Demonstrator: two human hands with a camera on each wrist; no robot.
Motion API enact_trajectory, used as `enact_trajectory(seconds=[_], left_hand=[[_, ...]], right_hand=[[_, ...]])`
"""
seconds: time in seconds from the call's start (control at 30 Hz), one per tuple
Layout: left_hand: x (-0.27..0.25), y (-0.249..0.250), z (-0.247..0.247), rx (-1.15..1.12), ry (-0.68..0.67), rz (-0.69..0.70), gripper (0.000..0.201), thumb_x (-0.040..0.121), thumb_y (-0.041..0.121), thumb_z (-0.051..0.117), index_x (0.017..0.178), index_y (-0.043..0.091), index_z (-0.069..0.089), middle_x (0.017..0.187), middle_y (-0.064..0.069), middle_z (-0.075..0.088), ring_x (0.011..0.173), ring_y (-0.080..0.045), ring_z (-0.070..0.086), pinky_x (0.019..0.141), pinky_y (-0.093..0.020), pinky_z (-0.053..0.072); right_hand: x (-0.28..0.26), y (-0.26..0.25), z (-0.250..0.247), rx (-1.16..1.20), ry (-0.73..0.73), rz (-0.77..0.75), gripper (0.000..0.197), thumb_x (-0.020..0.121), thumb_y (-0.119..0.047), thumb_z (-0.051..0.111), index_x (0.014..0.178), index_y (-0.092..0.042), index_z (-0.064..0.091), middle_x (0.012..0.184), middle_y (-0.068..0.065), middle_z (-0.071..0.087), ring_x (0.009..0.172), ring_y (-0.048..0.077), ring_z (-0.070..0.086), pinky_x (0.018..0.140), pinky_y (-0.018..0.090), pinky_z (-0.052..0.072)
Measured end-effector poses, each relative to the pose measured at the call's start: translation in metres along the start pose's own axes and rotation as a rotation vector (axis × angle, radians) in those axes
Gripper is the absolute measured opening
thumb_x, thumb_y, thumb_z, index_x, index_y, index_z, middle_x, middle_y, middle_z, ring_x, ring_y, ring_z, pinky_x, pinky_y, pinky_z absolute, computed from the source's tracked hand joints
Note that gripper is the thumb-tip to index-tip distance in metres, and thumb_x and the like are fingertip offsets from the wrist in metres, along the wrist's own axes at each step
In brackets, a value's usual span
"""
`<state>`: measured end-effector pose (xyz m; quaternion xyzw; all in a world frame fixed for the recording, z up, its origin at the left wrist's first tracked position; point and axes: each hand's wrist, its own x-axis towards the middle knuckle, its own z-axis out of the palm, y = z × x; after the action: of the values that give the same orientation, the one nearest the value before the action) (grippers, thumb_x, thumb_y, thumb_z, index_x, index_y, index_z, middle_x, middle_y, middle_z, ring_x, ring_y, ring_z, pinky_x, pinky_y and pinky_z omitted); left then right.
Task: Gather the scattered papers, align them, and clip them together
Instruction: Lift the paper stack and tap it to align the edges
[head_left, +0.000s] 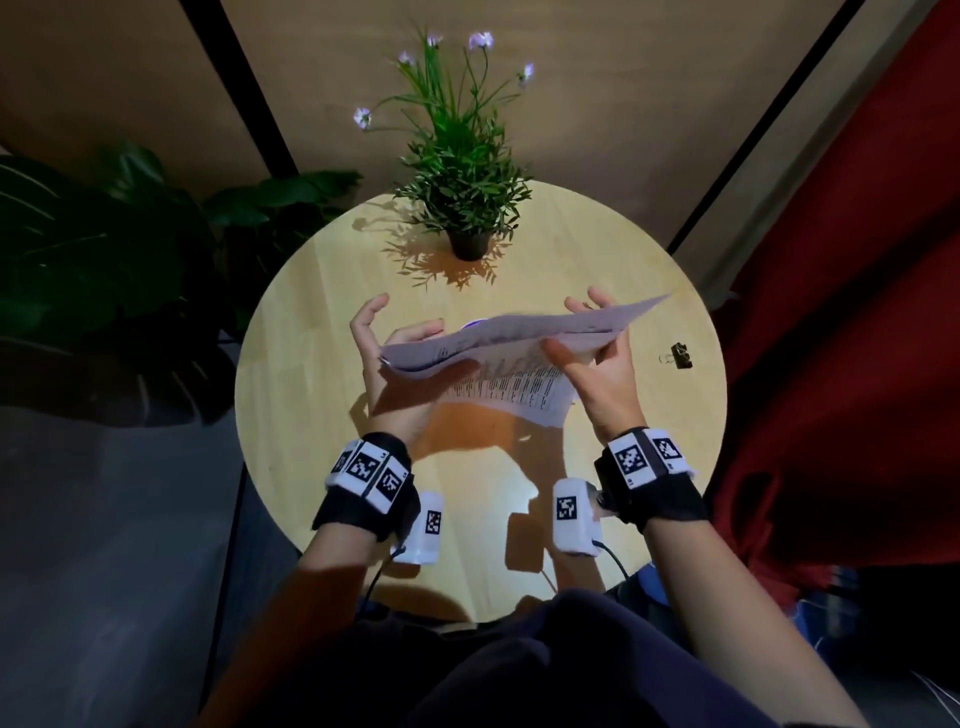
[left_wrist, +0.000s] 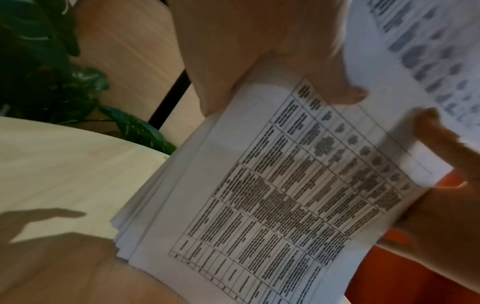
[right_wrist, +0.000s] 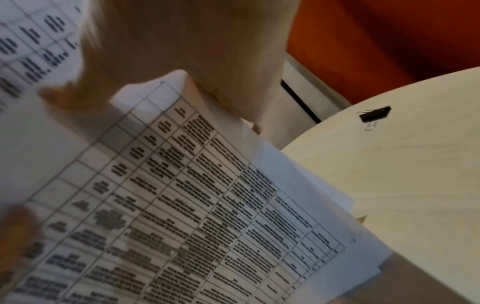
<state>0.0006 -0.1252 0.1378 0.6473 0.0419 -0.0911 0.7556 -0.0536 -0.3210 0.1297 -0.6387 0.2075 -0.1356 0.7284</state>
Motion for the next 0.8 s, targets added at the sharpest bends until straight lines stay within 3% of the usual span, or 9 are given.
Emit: enact_trajectory(seconds=[0.07,0.13,0.23,0.3,0.37,0.43,0.57,0.7,0.8], left_hand=[[0.003,-0.008,-0.004,0.021,0.066,0.004,0.082,0.064,-0.003,0.082,0.122,0.035,0.038,0.105,-0.008,0.066,0.097,-0.011,0.070,0.076,-0.036,0.060],[0.004,-0.013,-0.009,0.131,0.148,-0.038,0.060,0.069,0.006,0.081,0.117,0.024,0.049,0.105,0.001,0.067,0.091,0.001,0.068,0.079,-0.020,0.056],[0.007,-0.016,-0.007,0.143,0.140,-0.142,0.040,0.075,0.022,0.078,0.110,0.013,0.059,0.106,-0.003,0.068,0.098,-0.014,0.066,0.094,-0.029,0.050],[0.012,-0.012,-0.001,0.106,0.127,-0.156,0.020,0.082,0.021,0.072,0.095,0.023,0.057,0.093,0.005,0.065,0.087,-0.009,0.064,0.089,-0.027,0.047],[0.017,-0.008,0.003,0.102,0.079,-0.050,0.009,0.082,0.023,0.071,0.082,0.025,0.062,0.085,0.001,0.066,0.078,-0.014,0.062,0.084,-0.032,0.048],[0.016,-0.007,0.003,0.122,0.049,0.015,0.007,0.080,0.024,0.073,0.082,0.022,0.067,0.090,-0.007,0.068,0.083,-0.019,0.063,0.082,-0.034,0.051],[0.014,-0.014,-0.006,0.161,0.055,-0.035,0.045,0.072,0.019,0.081,0.112,0.011,0.064,0.104,0.001,0.072,0.097,-0.008,0.069,0.091,-0.030,0.054],[0.024,-0.013,-0.020,0.164,-0.034,-0.166,0.052,0.066,0.019,0.084,0.114,0.012,0.066,0.101,0.002,0.073,0.089,-0.005,0.070,0.086,-0.030,0.057],[0.031,-0.011,-0.024,0.151,-0.094,-0.146,0.048,0.065,0.009,0.082,0.111,0.009,0.066,0.094,0.010,0.074,0.085,0.000,0.071,0.072,-0.015,0.057]], right_hand=[[-0.002,0.002,-0.001,-0.091,0.068,-0.052,0.058,0.069,-0.029,0.082,0.118,-0.018,0.052,0.111,-0.002,0.064,0.100,0.007,0.063,0.083,0.025,0.054],[-0.001,0.006,-0.006,-0.160,0.081,-0.072,0.030,0.081,-0.009,0.073,0.105,-0.023,0.060,0.102,-0.001,0.067,0.095,0.016,0.063,0.085,0.041,0.055],[0.001,0.013,-0.006,-0.216,0.052,-0.002,0.020,0.087,-0.005,0.064,0.104,-0.016,0.064,0.099,-0.001,0.068,0.093,0.016,0.065,0.090,0.049,0.054],[0.001,0.010,0.000,-0.189,0.026,0.012,0.020,0.092,-0.007,0.059,0.110,-0.012,0.062,0.102,-0.004,0.068,0.094,0.008,0.066,0.088,0.037,0.055],[-0.001,0.003,0.007,-0.135,0.010,0.001,0.020,0.095,-0.008,0.054,0.114,-0.008,0.061,0.106,0.000,0.068,0.100,0.012,0.066,0.090,0.035,0.054],[-0.004,0.004,0.011,-0.099,0.027,-0.011,0.026,0.096,-0.007,0.052,0.121,0.001,0.055,0.113,0.009,0.066,0.107,0.021,0.063,0.096,0.043,0.052],[-0.012,0.001,0.011,-0.199,0.100,-0.103,0.045,0.091,-0.006,0.057,0.132,-0.003,0.038,0.123,0.008,0.059,0.115,0.019,0.059,0.099,0.053,0.047],[-0.010,-0.047,0.021,-0.401,0.163,-0.511,0.060,0.091,-0.006,0.061,0.141,-0.004,0.028,0.136,-0.014,0.039,0.124,0.019,0.051,0.104,0.048,0.044],[-0.007,-0.082,0.032,-0.588,0.072,-0.814,0.066,0.087,-0.004,0.066,0.141,-0.013,0.030,0.148,0.008,0.028,0.136,0.023,0.037,0.110,0.041,0.039]])
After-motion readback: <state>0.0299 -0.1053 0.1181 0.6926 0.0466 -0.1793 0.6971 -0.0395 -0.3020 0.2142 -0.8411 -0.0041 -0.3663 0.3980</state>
